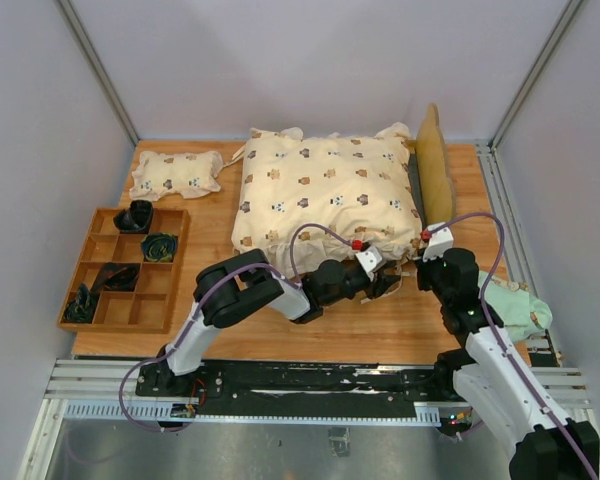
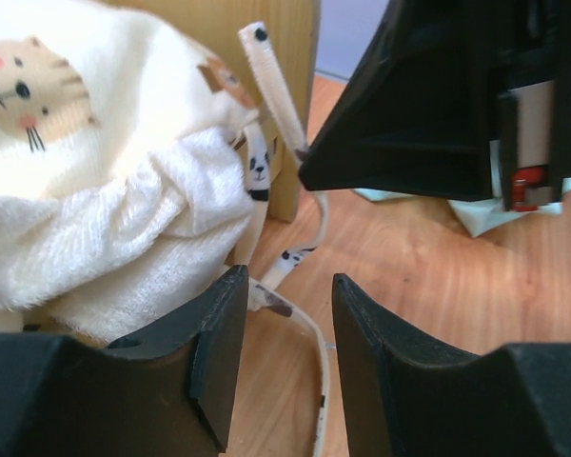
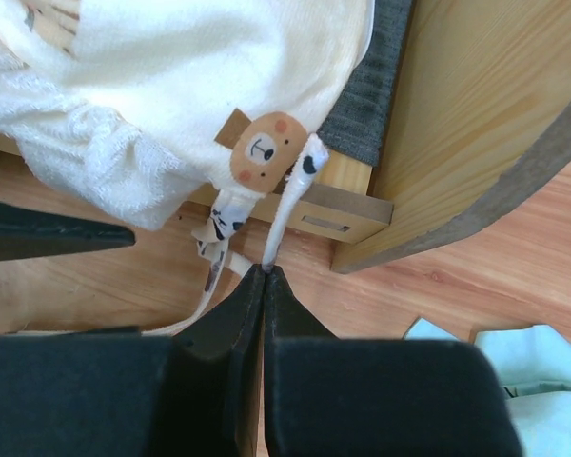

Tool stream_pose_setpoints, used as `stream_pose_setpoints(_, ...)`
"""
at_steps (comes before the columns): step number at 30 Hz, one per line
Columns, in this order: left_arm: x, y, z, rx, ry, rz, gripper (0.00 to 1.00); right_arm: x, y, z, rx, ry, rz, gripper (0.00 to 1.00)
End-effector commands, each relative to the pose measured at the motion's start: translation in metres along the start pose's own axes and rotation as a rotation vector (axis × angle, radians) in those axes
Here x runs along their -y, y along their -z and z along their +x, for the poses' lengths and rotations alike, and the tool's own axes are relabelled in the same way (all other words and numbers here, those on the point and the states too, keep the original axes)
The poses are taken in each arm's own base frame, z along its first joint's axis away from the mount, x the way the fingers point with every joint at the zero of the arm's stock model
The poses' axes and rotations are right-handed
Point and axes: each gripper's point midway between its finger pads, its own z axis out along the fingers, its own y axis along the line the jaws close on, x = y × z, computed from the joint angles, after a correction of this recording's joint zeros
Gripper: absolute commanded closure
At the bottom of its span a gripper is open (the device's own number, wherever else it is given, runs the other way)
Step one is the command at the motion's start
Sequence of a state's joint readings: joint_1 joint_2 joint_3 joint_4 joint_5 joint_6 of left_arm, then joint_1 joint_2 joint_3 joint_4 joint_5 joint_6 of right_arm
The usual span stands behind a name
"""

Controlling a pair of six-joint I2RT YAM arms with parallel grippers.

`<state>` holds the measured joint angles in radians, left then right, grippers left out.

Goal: Set up the pet bed

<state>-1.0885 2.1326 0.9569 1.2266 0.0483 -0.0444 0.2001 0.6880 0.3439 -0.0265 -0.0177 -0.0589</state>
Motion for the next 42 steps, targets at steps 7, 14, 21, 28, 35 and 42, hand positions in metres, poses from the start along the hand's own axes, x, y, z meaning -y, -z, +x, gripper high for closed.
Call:
stream_pose_setpoints(7,-0.026,-0.027,0.018,0.036,-0.044,-0.114,0.53,-0.003,-0.002,-0.003,0.041,0.019,-0.017,1.00)
stream_pose_setpoints(14,-0.036,-0.046,0.025,0.054,-0.068,-0.161,0.53,-0.002,-0.001,0.000,0.039,0.027,-0.013,1.00)
stream_pose_setpoints(21,-0.031,-0.044,0.016,0.089,-0.080,-0.139,1.00,0.000,-0.005,0.007,0.005,0.070,-0.013,1.00)
stream_pose_setpoints(28,-0.019,-0.013,-0.020,0.168,-0.065,-0.088,1.00,-0.002,-0.008,0.013,-0.015,0.148,-0.039,1.00)
stream_pose_setpoints(35,-0.004,-0.002,-0.036,0.211,-0.050,-0.017,1.00,-0.015,-0.013,0.024,0.001,0.230,-0.125,1.00)
stream_pose_setpoints(42,-0.001,-0.002,-0.048,0.231,-0.036,0.018,1.00,-0.034,-0.015,0.020,0.086,0.274,-0.230,1.00)
